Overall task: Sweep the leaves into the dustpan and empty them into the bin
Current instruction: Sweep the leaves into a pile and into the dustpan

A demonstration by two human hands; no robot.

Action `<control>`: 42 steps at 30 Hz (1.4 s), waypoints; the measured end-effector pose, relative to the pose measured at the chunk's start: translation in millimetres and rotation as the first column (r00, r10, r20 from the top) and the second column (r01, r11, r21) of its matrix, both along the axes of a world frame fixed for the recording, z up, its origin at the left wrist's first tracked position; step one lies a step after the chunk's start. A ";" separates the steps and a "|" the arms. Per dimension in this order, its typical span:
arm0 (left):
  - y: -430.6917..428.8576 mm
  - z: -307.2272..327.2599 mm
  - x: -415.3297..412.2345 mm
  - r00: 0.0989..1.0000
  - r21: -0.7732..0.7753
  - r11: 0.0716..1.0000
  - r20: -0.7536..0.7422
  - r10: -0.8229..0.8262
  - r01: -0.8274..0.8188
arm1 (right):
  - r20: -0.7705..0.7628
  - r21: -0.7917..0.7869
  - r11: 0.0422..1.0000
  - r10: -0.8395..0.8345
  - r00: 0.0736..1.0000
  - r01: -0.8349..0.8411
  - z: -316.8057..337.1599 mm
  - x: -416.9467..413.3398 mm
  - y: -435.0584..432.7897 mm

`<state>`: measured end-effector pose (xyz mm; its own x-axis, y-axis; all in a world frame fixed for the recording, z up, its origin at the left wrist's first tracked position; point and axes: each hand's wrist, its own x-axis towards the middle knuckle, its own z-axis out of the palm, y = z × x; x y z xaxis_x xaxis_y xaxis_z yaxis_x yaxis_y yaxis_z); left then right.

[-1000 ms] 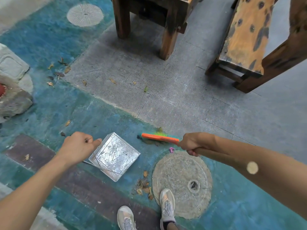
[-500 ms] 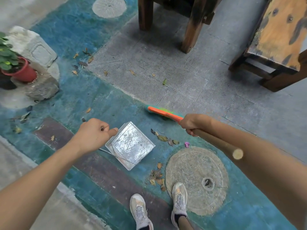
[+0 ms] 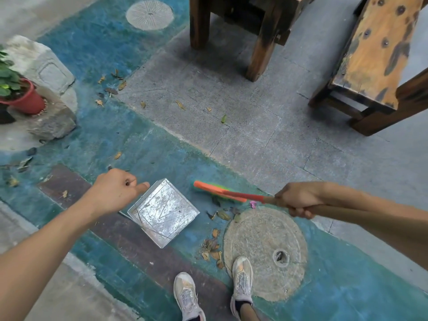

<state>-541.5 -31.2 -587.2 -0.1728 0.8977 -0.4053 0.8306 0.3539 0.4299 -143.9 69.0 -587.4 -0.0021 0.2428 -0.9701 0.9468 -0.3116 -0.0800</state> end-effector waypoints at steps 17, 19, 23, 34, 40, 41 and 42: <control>-14.2 -3.1 -2.3 1.000 -0.039 0.999 -0.006 0.017 -0.017 | 0.028 0.082 0.935 -0.347 0.937 0.344 -75.2 39.4 -91.5; -14.0 -1.7 1.7 1.000 -0.040 0.999 0.001 -0.013 0.013 | 0.011 -0.001 0.883 -0.469 0.883 0.469 -59.3 35.9 -114.0; -18.0 3.4 6.7 0.998 -0.047 0.997 0.018 -0.053 0.054 | -0.012 -0.148 0.786 -0.608 0.794 0.600 -32.7 28.2 -141.2; -36.0 12.2 -15.4 0.996 -0.008 0.996 0.025 0.085 -0.084 | -0.130 0.096 0.940 -0.315 0.940 0.328 -18.5 -34.7 -11.8; -62.7 -0.8 -20.5 0.974 -0.026 0.973 0.014 0.228 -0.228 | -0.127 0.341 0.940 0.036 0.991 0.010 -71.5 -98.1 49.7; -67.5 -3.1 -21.1 0.966 -0.027 0.966 0.013 0.256 -0.256 | -0.101 0.365 0.930 0.084 0.991 -0.042 -80.4 -107.3 52.7; -72.8 -5.2 -21.0 0.957 -0.033 0.957 0.004 0.289 -0.289 | -0.072 0.384 0.919 0.126 0.989 -0.089 -87.2 -117.1 52.9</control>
